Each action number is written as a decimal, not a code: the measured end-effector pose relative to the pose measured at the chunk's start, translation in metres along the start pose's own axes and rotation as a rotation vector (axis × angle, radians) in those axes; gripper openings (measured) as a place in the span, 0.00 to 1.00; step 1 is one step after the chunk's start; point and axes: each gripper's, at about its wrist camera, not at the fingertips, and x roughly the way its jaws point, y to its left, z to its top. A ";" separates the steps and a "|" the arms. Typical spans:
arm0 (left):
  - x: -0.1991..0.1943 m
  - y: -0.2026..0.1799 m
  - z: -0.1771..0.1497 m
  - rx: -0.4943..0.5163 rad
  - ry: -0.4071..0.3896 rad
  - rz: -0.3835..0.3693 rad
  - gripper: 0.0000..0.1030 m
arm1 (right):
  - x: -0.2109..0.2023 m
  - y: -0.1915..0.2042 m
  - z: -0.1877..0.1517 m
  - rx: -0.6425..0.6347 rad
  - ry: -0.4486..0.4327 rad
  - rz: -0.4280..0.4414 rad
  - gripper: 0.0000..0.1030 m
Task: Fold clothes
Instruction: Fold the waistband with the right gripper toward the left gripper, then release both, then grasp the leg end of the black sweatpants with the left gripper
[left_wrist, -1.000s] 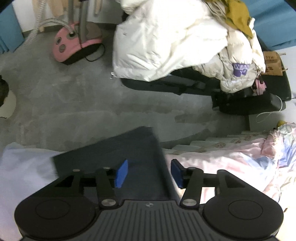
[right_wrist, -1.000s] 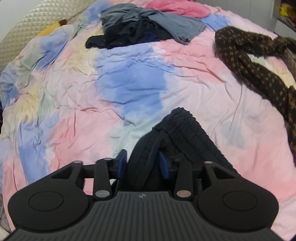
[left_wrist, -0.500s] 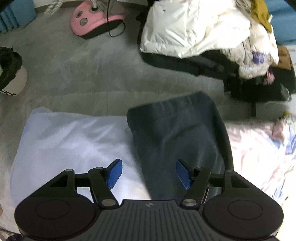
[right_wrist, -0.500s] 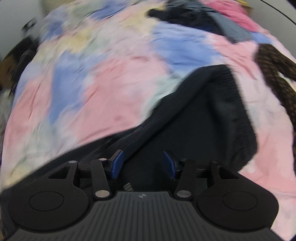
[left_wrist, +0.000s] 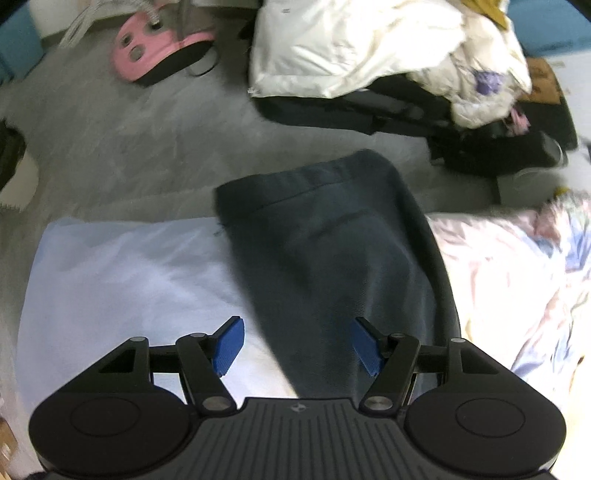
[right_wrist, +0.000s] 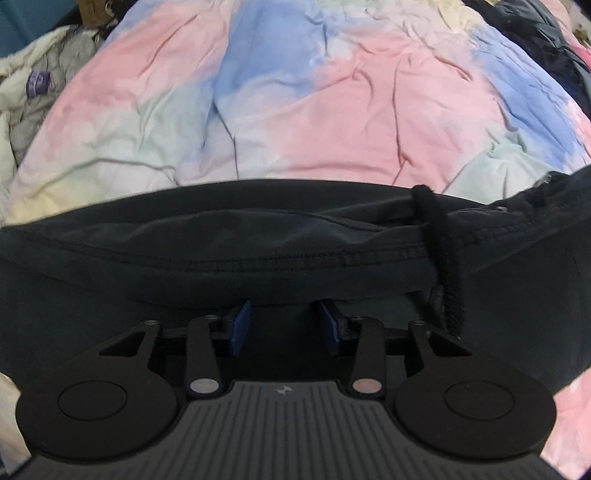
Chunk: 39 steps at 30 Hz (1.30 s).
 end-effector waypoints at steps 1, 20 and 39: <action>0.002 -0.006 -0.002 0.010 0.003 0.009 0.65 | 0.005 -0.001 0.000 -0.003 0.004 -0.002 0.39; 0.026 -0.086 -0.039 0.162 0.040 0.119 0.65 | 0.056 -0.026 0.077 0.120 -0.074 0.083 0.37; 0.022 0.058 -0.014 -0.315 -0.060 -0.091 0.76 | -0.023 -0.018 -0.006 0.138 -0.066 0.049 0.39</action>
